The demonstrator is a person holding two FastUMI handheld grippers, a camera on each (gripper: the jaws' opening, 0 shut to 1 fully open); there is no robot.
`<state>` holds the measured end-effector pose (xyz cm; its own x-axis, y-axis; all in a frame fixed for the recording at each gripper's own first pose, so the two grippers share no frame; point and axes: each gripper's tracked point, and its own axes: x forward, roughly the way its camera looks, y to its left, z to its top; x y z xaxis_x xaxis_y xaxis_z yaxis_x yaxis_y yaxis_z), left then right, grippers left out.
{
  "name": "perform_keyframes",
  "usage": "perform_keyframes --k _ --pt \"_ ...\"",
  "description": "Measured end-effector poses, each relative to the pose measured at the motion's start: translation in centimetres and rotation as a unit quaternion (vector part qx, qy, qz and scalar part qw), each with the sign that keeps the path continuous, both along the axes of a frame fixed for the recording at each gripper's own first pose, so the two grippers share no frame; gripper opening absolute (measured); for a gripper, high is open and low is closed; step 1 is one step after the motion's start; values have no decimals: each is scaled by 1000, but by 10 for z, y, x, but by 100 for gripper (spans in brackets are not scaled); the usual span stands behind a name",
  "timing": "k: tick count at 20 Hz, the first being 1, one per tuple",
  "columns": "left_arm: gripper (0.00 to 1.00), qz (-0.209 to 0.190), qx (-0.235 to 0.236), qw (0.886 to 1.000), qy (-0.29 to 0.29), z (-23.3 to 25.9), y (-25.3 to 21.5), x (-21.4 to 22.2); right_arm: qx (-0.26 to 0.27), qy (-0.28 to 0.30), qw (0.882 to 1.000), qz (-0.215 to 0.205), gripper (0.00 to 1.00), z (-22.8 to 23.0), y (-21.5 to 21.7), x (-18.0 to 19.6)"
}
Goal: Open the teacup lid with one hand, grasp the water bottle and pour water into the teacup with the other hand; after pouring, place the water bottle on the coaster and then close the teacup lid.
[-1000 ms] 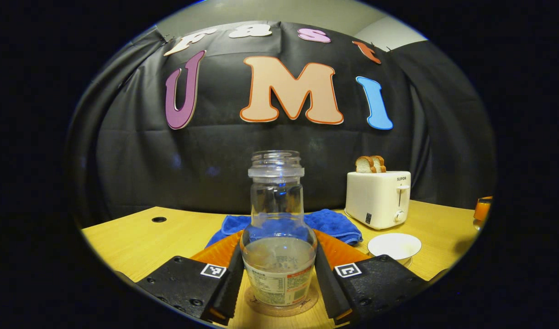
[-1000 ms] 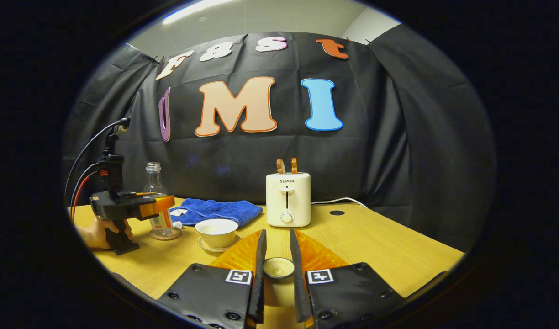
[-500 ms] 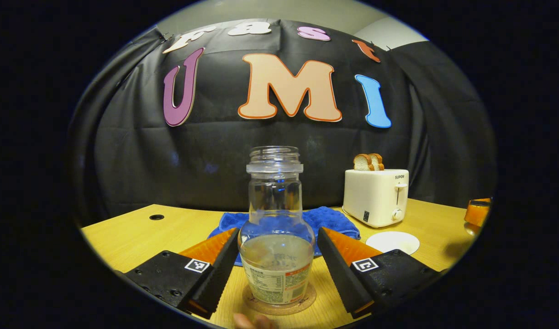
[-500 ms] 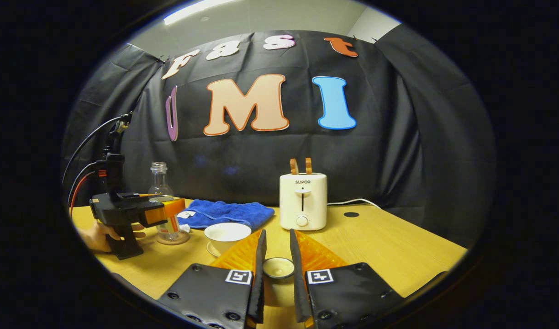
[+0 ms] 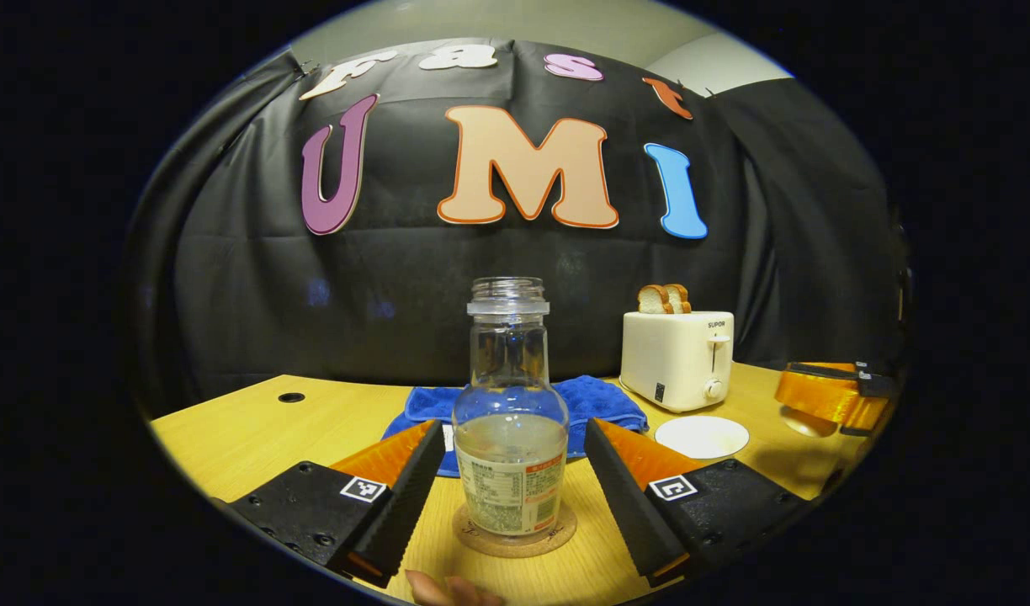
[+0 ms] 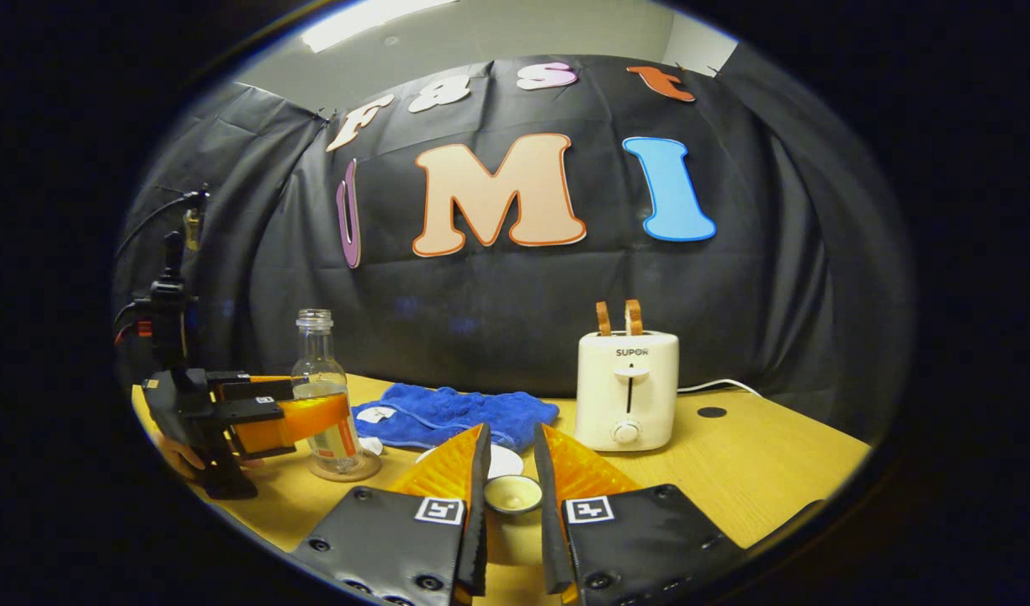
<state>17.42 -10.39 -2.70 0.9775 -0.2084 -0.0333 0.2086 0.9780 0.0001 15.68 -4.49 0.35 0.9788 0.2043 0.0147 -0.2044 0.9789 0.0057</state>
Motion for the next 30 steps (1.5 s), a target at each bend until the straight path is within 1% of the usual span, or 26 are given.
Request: perform_keyframes --k 4,6,7,8,9,12,16,19,22,26,27,28,29,30 --pt "97 10 1 1000 0 2 7 -8 2 -7 1000 4 29 3 15 27" --pt "97 5 1 1000 0 3 8 -15 -1 3 1000 9 29 -4 23 40" --pt "97 4 1 1000 1 3 7 -18 -3 8 1000 11 29 -7 28 44" --pt "99 5 2 1000 1 4 9 -21 -5 12 1000 14 29 -8 31 47" --pt "97 4 2 1000 1 4 11 -25 -7 14 1000 14 29 -9 33 50" --pt "97 3 2 1000 1 3 17 -38 -9 21 1000 15 29 -12 40 58" --pt "96 -2 2 1000 2 4 21 -54 -19 32 999 21 29 -16 50 63" --pt "97 6 3 1000 3 6 29 -66 -38 40 998 22 30 -20 57 65" --pt "97 5 2 1000 3 6 33 -79 -36 51 998 11 30 -23 54 68" --pt "97 3 3 1000 3 9 39 -95 -33 70 997 11 30 -29 54 72" --pt "99 6 4 1000 3 10 41 -99 -34 74 997 11 30 -30 54 73" --pt "97 9 4 1000 3 10 44 -103 -36 77 996 11 30 -31 55 73" --pt "97 13 4 1000 3 11 46 -105 -38 82 996 12 30 -33 56 74" --pt "99 16 5 1000 3 11 47 -106 -41 86 995 13 29 -34 57 73"
